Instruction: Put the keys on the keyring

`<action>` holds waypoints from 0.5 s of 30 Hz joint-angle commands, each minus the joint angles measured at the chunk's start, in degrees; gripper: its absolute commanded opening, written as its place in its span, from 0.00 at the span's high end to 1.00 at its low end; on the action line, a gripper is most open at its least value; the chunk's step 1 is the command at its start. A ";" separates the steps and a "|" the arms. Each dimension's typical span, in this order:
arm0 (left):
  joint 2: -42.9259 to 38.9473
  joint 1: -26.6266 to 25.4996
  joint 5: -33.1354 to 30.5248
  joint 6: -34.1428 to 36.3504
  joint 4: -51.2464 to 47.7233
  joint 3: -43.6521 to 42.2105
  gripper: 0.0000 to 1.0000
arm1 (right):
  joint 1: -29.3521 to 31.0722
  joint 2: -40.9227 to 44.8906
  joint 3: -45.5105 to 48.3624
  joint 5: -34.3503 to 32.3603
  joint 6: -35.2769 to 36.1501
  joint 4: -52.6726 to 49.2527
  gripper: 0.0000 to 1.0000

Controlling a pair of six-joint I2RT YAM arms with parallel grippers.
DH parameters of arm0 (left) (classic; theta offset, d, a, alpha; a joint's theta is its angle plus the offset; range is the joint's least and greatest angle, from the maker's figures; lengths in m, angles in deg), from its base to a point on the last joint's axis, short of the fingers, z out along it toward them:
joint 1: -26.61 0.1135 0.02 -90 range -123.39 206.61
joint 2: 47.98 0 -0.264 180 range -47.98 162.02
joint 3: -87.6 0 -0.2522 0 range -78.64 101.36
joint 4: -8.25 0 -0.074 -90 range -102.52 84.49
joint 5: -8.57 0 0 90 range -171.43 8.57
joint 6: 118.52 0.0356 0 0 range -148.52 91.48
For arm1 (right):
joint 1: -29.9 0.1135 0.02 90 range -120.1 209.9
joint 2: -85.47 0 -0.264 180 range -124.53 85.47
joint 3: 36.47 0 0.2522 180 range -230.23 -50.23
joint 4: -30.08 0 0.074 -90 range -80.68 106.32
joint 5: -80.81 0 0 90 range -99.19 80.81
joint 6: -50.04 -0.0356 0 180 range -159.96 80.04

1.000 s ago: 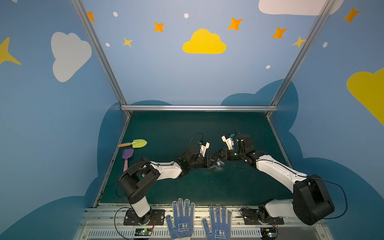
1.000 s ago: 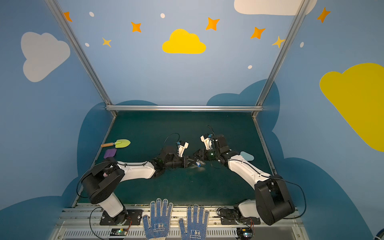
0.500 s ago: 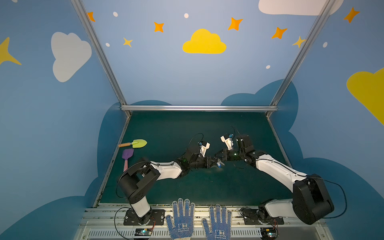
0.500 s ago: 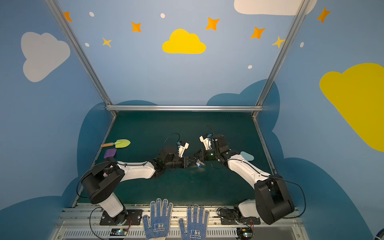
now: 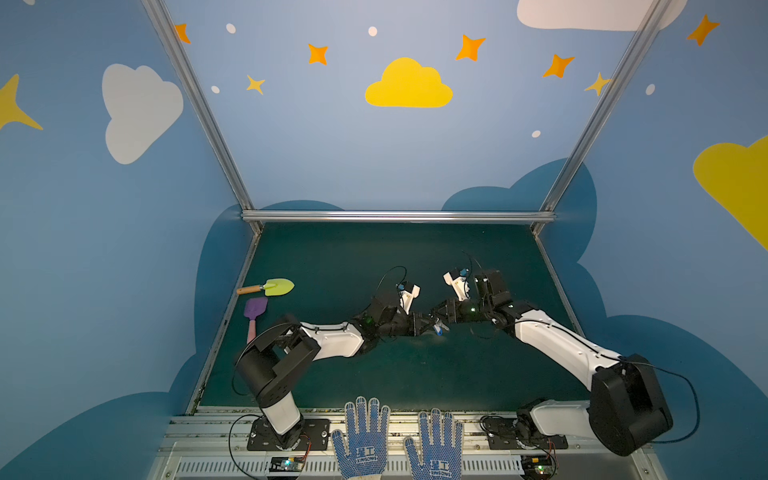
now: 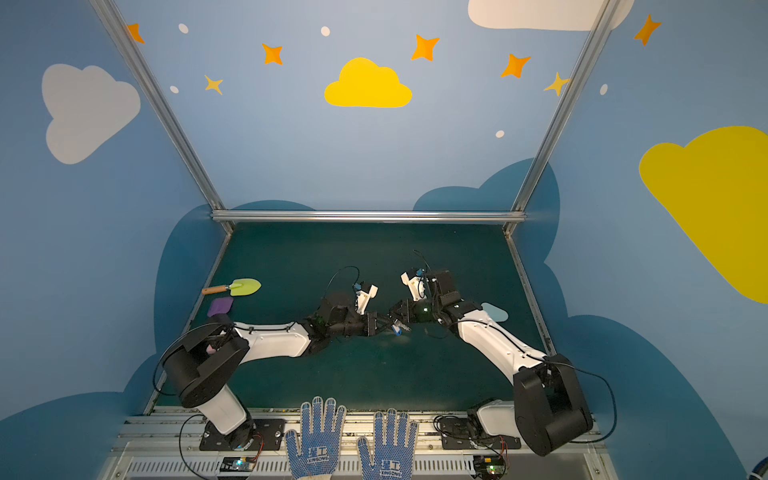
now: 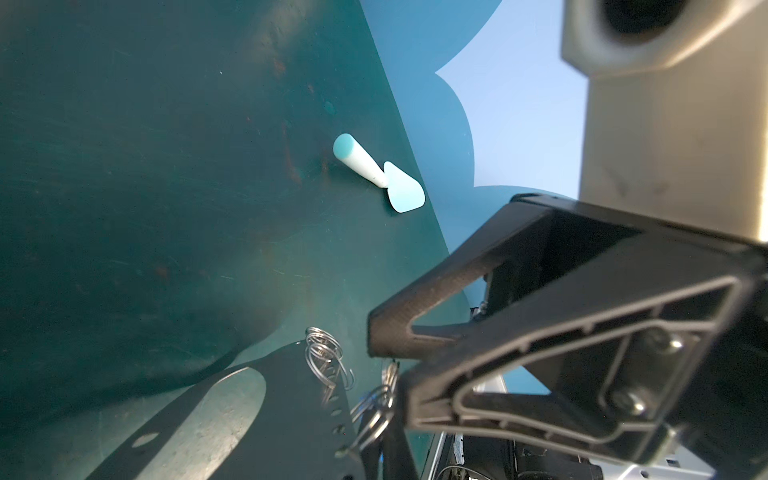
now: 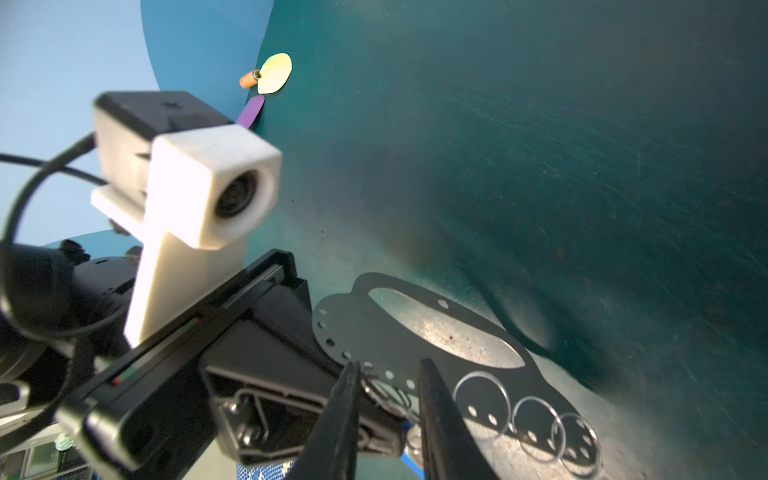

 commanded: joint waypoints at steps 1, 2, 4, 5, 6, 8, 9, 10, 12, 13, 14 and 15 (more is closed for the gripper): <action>-0.69 0.43 1.77 1.93 0.43 1.13 0.96 | -0.38 1.41 -1.05 -0.01 1.87 -2.32 0.73; -0.43 0.58 2.02 1.96 0.18 1.13 0.96 | -0.39 1.28 -0.87 0.89 1.84 -1.88 0.73; -0.09 0.90 2.92 2.12 -0.01 1.13 0.96 | -0.27 1.10 -0.67 2.19 1.54 -1.03 0.76; -0.13 1.06 3.23 2.23 -0.47 1.08 0.96 | -0.26 0.98 -0.53 2.68 1.43 -0.69 0.77; -0.21 1.32 3.33 2.38 -0.90 0.97 0.96 | -0.25 0.74 -0.60 3.22 1.56 -0.41 0.77; -0.40 1.73 3.67 3.13 -2.28 0.62 0.96 | -0.04 0.08 -1.04 2.56 1.60 -0.90 0.77; -0.54 2.01 3.69 3.36 -3.08 0.31 0.96 | -0.05 -0.13 -1.14 2.23 1.52 -0.99 0.77; -0.61 2.22 3.84 3.69 -3.53 -0.04 0.96 | -0.03 -0.34 -1.04 2.08 1.40 -1.05 0.77; -0.75 2.46 3.59 4.52 -5.22 -0.73 0.96 | 0.08 -0.52 -0.87 1.77 0.97 -0.63 0.78; -0.64 2.61 3.52 5.13 -6.22 -0.90 0.96 | 0.14 -0.69 -0.82 1.42 0.78 -0.61 0.78; -0.37 2.73 3.16 5.67 -8.05 -0.71 0.96 | 0.17 -0.99 -0.76 0.97 0.51 -0.56 0.78; 0.00 2.88 3.24 6.16 -9.15 -0.57 0.96 | 0.24 -1.30 -0.74 0.61 0.24 -0.48 0.78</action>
